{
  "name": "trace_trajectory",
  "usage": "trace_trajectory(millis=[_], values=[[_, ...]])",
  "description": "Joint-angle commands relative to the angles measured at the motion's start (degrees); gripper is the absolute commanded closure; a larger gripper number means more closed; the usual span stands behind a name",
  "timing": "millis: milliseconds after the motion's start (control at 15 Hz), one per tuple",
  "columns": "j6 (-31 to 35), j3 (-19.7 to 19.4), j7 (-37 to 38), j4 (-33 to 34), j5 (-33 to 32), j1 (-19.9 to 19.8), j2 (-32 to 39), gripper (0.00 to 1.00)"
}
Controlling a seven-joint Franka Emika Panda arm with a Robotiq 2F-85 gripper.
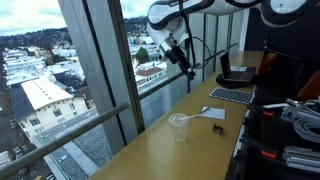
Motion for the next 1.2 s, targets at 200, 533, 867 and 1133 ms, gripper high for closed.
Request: trace_trajectory(millis=[200, 533, 867, 1133], values=[[11.8, -0.06, -7.06, -19.76, -5.09, 3.16, -8.03, 0.0], [26.7, 1.13, -9.65, -33.84, -10.56, 7.26, -13.87, 0.0], [40.95, 2.54, -7.45, -47.96, -13.87, 10.47, -21.19, 0.0], [50.37, 2.95, -4.75, -59.5, -14.13, 10.6, -28.14, 0.0]])
